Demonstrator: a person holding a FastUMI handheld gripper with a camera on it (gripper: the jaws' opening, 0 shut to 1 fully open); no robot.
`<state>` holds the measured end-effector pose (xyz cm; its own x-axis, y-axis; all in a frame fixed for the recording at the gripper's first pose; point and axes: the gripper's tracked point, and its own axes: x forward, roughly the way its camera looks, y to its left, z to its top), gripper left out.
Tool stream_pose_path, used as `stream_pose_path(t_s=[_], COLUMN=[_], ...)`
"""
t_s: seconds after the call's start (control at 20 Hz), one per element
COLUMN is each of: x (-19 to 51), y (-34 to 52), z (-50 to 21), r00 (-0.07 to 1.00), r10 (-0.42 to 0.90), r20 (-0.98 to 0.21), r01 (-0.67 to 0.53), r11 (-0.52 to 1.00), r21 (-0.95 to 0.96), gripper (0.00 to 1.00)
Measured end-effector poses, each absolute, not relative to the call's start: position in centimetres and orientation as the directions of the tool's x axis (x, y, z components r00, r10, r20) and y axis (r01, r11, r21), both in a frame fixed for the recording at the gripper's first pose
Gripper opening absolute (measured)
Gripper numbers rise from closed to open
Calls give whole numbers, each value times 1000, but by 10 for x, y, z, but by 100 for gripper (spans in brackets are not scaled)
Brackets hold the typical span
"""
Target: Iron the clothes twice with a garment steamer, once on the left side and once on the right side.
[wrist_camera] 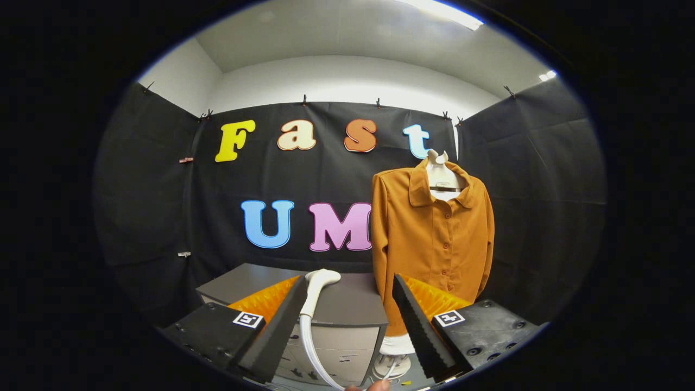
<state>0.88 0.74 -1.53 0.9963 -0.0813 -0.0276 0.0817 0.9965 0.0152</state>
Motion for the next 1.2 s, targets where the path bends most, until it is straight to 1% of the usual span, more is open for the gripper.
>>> stream_pose_path(t_s=[0.25,0.5,0.65,0.9,1.1,1.15,1.2], x=[40,91,123,172,196,205,209], y=[31,70,84,99,108,108,107], z=[-48,-100,-131,-171,-205,-219,-225], r00=[988,950,918,869,812,800,789], r10=[-58,-15,-31,-78,-95,-102,-112], r20=[-144,-312,-396,-489,-576,-591,-604], r01=[63,23,36,34,56,63,72], r11=[998,1000,999,995,995,994,993], r21=[28,21,4,-97,-85,-87,-90], gripper=[98,99,99,98,98,96,84])
